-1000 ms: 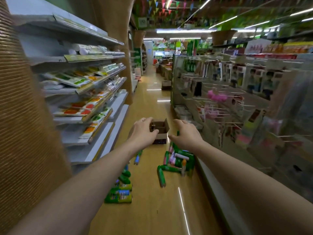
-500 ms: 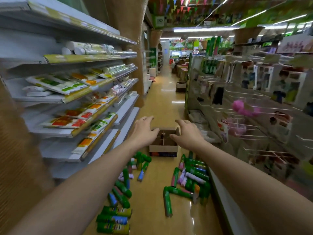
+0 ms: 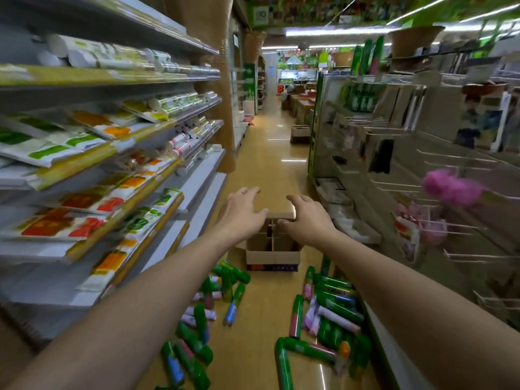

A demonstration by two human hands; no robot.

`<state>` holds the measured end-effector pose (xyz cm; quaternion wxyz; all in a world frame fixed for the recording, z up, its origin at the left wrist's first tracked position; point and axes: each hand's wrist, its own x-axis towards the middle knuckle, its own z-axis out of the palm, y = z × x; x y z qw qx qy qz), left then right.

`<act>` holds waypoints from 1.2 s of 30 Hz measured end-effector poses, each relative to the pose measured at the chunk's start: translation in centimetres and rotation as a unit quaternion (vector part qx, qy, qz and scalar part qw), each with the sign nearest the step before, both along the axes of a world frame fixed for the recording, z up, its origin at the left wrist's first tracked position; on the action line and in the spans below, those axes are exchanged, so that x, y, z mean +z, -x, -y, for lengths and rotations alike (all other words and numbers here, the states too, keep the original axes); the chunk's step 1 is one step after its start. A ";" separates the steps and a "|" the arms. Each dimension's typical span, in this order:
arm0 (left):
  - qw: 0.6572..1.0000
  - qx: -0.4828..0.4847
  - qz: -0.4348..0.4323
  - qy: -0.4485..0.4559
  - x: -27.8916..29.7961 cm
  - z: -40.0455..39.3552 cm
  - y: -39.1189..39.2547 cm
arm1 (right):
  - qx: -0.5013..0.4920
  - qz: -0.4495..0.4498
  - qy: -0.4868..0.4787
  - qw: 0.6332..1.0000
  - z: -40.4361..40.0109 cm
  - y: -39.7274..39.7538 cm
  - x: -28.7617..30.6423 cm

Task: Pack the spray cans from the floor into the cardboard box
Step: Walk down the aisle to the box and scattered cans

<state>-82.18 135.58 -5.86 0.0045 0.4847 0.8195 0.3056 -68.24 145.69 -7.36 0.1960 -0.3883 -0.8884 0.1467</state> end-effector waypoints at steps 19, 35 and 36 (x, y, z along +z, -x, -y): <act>0.997 -0.049 0.030 0.049 -2.7 -26.8 26.9 | -0.087 0.015 0.055 0.995 -24.9 26.0 -2.5; 0.992 -0.096 0.018 0.078 -4.6 -59.1 40.3 | -0.104 0.027 0.066 0.992 -56.0 39.4 -4.7; 0.992 -0.098 0.025 0.079 -4.7 -60.7 40.6 | -0.110 0.028 0.068 0.991 -57.6 39.6 -4.7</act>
